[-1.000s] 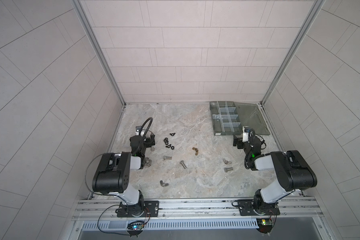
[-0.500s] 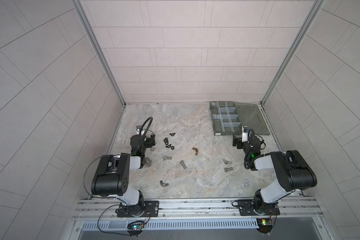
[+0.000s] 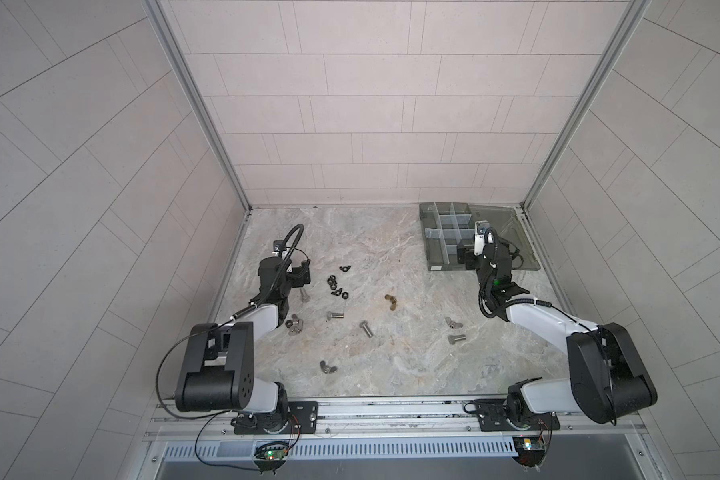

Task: Sort the screws and nuts into containers

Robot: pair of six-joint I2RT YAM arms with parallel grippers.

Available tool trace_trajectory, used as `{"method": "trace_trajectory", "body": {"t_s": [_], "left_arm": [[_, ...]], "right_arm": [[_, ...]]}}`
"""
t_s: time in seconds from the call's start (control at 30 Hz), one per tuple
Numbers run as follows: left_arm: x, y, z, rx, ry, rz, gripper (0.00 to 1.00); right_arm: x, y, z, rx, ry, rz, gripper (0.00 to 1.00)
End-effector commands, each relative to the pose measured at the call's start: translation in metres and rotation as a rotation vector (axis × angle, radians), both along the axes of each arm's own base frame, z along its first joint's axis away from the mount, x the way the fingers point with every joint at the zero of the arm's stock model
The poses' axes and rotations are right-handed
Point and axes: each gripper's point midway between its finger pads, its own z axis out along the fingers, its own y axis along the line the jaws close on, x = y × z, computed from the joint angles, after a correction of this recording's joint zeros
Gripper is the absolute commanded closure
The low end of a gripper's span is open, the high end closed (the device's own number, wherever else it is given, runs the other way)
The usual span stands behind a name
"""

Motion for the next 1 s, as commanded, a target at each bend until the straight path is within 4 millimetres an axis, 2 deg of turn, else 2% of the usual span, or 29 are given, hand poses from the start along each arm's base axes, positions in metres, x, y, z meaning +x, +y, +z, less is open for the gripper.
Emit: {"method": "trace_trajectory", "body": {"t_s": [0.0,0.07,0.17,0.27,0.33,0.4,0.5,0.57,0.77,0.87,0.97], "left_arm": [[0.001,-0.01,0.053,-0.084,-0.206,-0.019,0.01],[0.004,-0.013,0.067,-0.118,-0.248,0.013,0.0],[0.008,-0.034,0.082,-0.094,-0.299,0.006,0.0],[0.02,-0.066,0.09,-0.062,-0.263,0.003,0.0],[0.032,-0.079,0.088,-0.039,-0.179,0.053,0.0],[0.041,-0.094,0.092,-0.097,-0.17,0.036,0.0],[0.043,-0.123,0.104,-0.2,-0.187,-0.115,0.0],[0.048,-0.134,0.107,-0.224,-0.158,-0.165,0.0],[0.062,-0.151,0.095,-0.225,0.038,-0.211,0.0],[0.067,-0.145,0.092,-0.227,0.039,-0.165,0.0],[0.063,-0.144,0.093,-0.266,0.055,-0.149,0.0]], "right_arm": [[-0.006,0.006,-0.004,-0.109,0.085,-0.11,0.01],[-0.003,0.004,0.01,-0.115,0.091,-0.236,0.01],[0.0,-0.008,0.012,-0.088,0.227,-0.351,0.01],[0.011,0.011,0.001,-0.123,0.334,-0.245,0.01],[0.01,0.013,-0.002,-0.103,0.35,-0.238,0.01],[0.008,0.016,-0.006,-0.073,0.35,-0.221,0.01],[0.006,0.018,-0.008,-0.041,0.348,-0.193,0.01],[0.006,0.017,-0.009,-0.019,0.354,-0.181,0.01],[0.01,0.013,-0.027,0.192,0.404,-0.102,0.01],[0.014,0.015,-0.042,0.359,0.413,-0.033,0.01],[0.017,0.024,-0.05,0.313,0.455,0.008,0.01]]}}
